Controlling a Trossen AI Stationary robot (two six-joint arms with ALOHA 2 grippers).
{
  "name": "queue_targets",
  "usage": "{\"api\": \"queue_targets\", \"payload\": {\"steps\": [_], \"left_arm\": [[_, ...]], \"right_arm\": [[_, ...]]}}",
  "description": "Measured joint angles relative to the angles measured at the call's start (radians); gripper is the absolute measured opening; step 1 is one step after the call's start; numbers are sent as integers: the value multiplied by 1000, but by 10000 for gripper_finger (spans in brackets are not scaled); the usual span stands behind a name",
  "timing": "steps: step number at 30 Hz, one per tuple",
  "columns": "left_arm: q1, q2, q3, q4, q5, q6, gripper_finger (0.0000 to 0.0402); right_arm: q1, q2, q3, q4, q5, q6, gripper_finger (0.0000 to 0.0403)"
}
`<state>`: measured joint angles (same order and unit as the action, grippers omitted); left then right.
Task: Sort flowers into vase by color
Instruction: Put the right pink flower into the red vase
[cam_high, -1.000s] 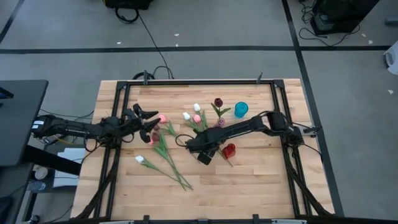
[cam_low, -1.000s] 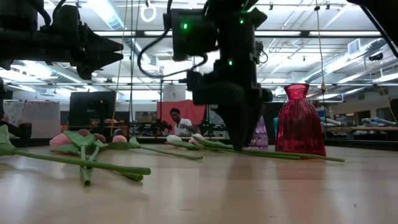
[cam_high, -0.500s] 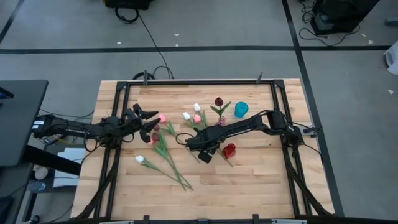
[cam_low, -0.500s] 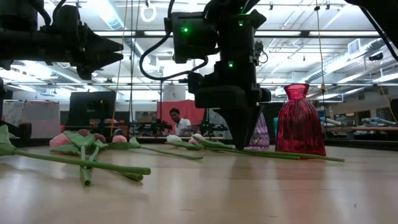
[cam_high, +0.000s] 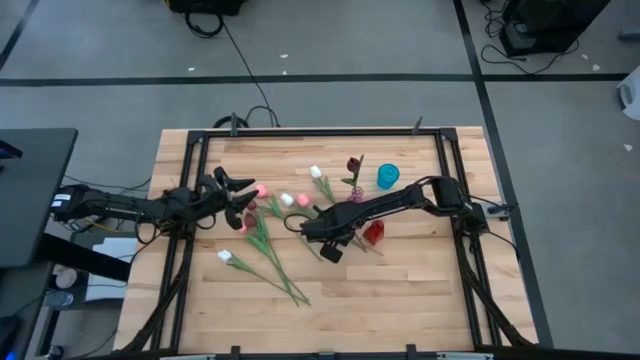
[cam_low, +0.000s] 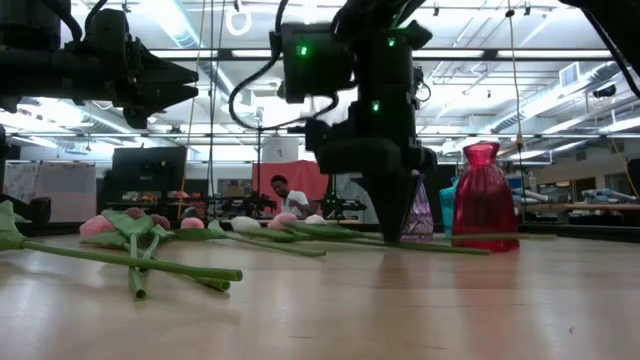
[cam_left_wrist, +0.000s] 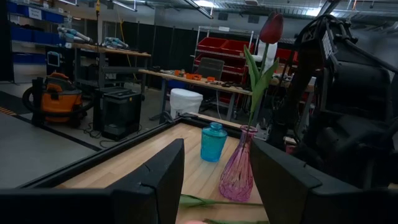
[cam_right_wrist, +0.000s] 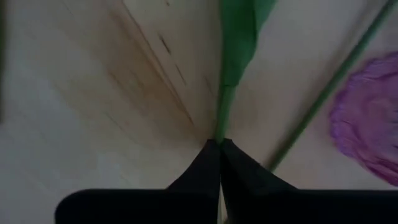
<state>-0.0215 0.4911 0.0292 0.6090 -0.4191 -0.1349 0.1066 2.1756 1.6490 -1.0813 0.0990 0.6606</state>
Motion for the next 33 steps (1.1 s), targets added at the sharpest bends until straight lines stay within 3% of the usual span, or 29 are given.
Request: {"api": "queue_targets", "payload": {"steps": [11, 18, 25, 29, 33], "left_arm": [[0, 0, 0, 0, 0, 0, 188], [0, 0, 0, -1, 0, 0, 188], [0, 0, 0, -1, 0, 0, 188], [0, 0, 0, 0, 0, 0, 188], [0, 0, 0, 0, 0, -1, 188]], "right_arm": [[34, -131, 2, 47, 110, 10, 10], [112, -280, 1, 254, 198, -96, 10], [250, -458, 0, 416, 465, -271, 10], [298, -551, -82, 466, 564, -297, 10], [307, -679, -263, 593, 605, -299, 10]]}}
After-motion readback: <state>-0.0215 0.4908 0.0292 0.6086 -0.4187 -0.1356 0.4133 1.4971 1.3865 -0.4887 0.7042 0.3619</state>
